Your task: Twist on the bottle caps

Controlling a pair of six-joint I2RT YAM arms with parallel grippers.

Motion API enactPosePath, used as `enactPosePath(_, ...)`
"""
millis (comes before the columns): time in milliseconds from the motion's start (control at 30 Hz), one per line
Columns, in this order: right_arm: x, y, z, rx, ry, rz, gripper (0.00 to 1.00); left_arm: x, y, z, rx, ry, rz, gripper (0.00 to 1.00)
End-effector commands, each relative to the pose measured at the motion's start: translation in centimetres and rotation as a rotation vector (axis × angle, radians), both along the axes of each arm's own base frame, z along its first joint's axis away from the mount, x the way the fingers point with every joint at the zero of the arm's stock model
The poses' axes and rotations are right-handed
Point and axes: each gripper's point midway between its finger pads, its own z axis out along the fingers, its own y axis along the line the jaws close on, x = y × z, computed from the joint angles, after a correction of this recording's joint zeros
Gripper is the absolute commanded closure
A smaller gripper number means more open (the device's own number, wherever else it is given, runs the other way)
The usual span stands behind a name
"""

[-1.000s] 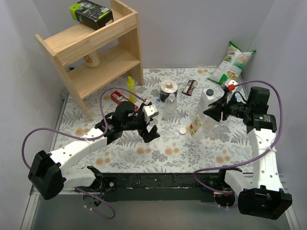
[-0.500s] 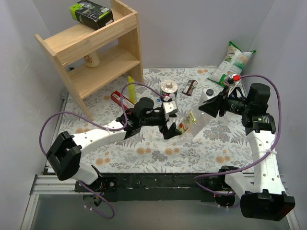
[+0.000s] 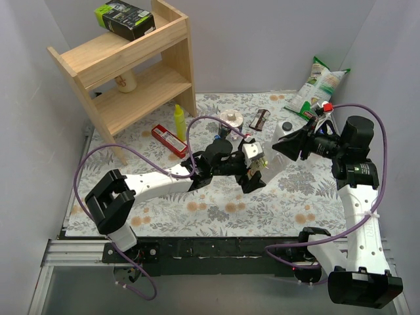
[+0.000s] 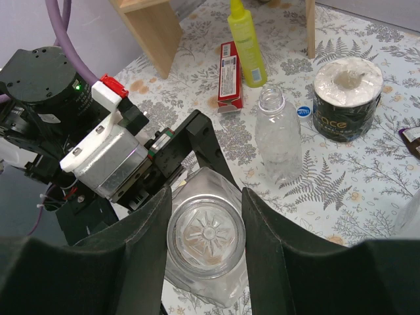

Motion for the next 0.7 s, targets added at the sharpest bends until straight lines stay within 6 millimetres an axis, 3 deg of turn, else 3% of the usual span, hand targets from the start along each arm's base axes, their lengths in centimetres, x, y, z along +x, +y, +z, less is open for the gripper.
enactPosePath(0,-0.9,0.6,0.7,0.03,-0.013,0.038,0.99,0.5,-1.1,3.5,-0.072,-0.047,-0.01,0.02)
enactPosePath(33,-0.9,0.6,0.5,0.03,-0.007,0.038,0.99,0.1,-1.3,3.4,-0.07,-0.04,-0.036,0.02)
enactPosePath(133,-1.0,0.6,0.5,0.034,-0.01,0.04,0.99,-0.7,-1.4,3.1,-0.06,-0.036,-0.091,0.15)
enactPosePath(267,-1.3,0.7,0.0,0.028,0.0,0.063,0.99,-1.2,-1.2,2.7,-0.04,-0.05,-0.132,0.45)
enactPosePath(300,-1.6,0.9,0.0,0.031,0.004,0.081,0.99,-1.2,-0.9,2.7,-0.037,-0.054,-0.14,0.58)
enactPosePath(367,-2.2,1.1,0.2,0.034,-0.006,0.123,0.84,-1.5,-0.2,2.4,-0.024,-0.075,-0.168,0.78)
enactPosePath(400,-3.1,1.5,1.2,0.049,-0.032,0.182,0.64,-1.1,0.4,2.2,-0.013,-0.074,-0.159,1.0)
enactPosePath(433,-3.5,1.6,1.9,0.051,-0.049,0.207,0.53,-1.0,1.3,1.1,0.009,-0.065,-0.156,1.0)
enactPosePath(467,-3.4,1.6,2.3,0.036,-0.073,0.219,0.25,-1.1,2.2,2.2,-0.007,-0.077,-0.152,1.0)
enactPosePath(500,-3.4,1.4,4.7,0.007,-0.14,0.205,0.19,-0.9,3.5,1.7,0.009,-0.066,-0.153,1.0)
enactPosePath(567,-3.2,1.3,6.0,-0.011,-0.146,0.202,0.12,-1.6,6.0,1.6,0.023,-0.083,-0.155,1.0)
enactPosePath(633,-3.2,1.4,7.8,-0.02,-0.2,0.21,0.11,-1.5,8.5,1.1,0.047,-0.079,-0.125,1.0)
enactPosePath(667,-3.0,1.4,8.1,-0.022,-0.225,0.214,0.11,-1.9,9.9,-0.4,0.07,-0.069,-0.118,1.0)
